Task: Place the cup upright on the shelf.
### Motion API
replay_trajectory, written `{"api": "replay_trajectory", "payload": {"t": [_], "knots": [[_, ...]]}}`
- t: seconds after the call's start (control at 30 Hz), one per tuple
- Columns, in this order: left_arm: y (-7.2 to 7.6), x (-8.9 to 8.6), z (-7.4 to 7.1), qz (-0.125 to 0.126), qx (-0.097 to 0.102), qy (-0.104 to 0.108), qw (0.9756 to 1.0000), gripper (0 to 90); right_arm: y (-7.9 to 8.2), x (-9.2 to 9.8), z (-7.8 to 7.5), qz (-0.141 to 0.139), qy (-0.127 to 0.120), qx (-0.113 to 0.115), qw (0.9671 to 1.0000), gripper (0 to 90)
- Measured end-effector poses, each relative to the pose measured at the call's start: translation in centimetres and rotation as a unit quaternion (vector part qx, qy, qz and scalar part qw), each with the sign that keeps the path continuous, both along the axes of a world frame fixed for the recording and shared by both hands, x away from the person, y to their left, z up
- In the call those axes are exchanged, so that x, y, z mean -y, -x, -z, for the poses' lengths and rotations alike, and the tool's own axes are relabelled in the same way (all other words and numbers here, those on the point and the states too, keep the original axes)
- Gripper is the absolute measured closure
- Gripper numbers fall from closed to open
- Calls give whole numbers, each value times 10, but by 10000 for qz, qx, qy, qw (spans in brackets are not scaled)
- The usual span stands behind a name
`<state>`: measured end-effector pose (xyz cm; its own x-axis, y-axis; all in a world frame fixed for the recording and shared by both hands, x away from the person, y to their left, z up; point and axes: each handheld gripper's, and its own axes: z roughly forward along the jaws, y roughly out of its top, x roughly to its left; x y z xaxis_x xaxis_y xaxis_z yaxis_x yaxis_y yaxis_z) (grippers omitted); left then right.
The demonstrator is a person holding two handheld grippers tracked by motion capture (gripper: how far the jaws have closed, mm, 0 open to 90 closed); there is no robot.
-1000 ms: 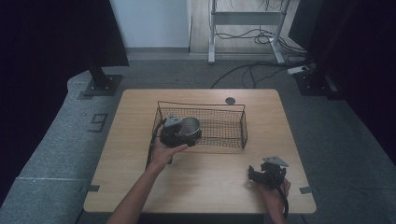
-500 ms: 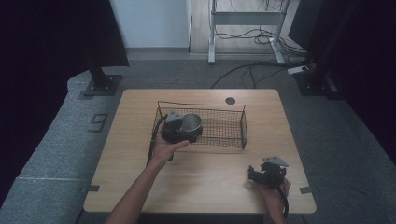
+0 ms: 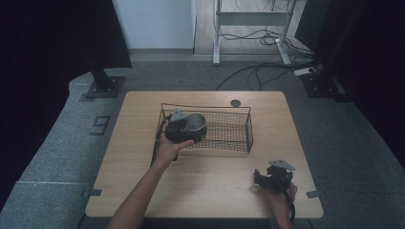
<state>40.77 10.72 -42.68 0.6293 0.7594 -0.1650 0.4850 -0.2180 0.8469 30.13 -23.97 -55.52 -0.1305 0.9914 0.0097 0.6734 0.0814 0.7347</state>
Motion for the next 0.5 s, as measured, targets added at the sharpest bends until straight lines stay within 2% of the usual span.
{"api": "replay_trajectory", "payload": {"t": [0.23,0.4,0.5], "knots": [[-8,1,-1,-48,-60,-70,9999,179,0,0,0,-4,2,1,10000,112],[-12,1,0,-76,-108,-11,9999,179,0,0,0,-4,3,1,10000,111],[-16,1,3,-117,-148,-58,9998,179,0,0,0,-3,-2,7,10000,112]]}}
